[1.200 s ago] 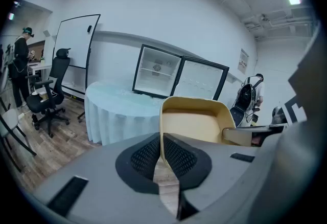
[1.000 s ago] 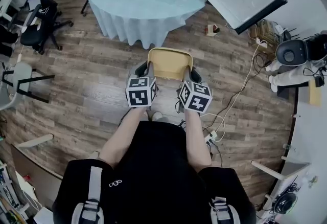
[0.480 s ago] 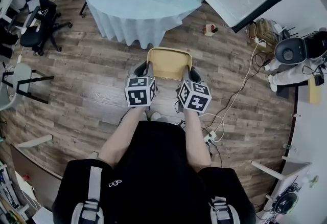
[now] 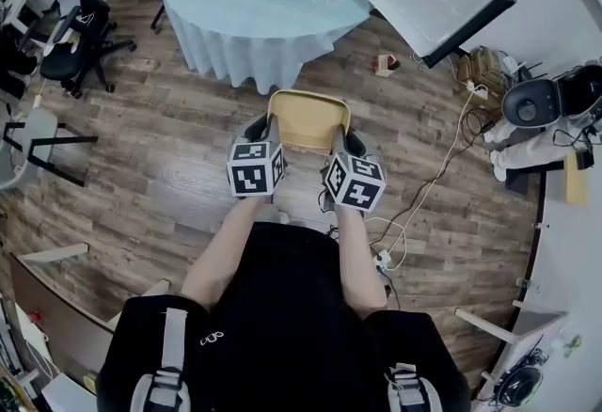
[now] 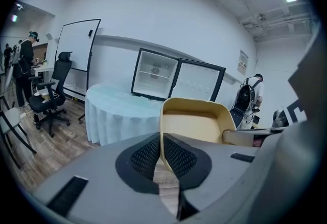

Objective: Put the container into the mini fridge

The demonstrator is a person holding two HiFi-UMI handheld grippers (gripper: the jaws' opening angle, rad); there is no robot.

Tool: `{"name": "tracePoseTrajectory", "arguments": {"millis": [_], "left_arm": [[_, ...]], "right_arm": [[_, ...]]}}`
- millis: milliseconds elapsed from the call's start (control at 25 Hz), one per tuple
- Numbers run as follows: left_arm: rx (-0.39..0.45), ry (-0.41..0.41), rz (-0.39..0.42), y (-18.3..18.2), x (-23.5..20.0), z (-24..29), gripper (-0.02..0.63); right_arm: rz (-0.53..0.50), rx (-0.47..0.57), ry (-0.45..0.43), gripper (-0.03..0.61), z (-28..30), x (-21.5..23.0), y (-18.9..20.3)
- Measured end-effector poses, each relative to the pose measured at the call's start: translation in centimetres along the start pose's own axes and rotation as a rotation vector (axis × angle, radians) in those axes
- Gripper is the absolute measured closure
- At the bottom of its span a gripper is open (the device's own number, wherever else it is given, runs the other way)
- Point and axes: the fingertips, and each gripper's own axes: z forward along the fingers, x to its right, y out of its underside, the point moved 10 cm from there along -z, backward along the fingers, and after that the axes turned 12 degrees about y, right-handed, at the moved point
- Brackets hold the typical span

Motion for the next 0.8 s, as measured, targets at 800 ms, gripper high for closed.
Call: {"name": "tracePoseTrajectory", "arguments": {"millis": [800], "left_arm": [[0.069,0.034,0.048,-2.7,1.5,4.2,0.594]], "right_arm": [[-0.002,0.086,0.0,0.552,3.1,3.0,-3.6]]}}
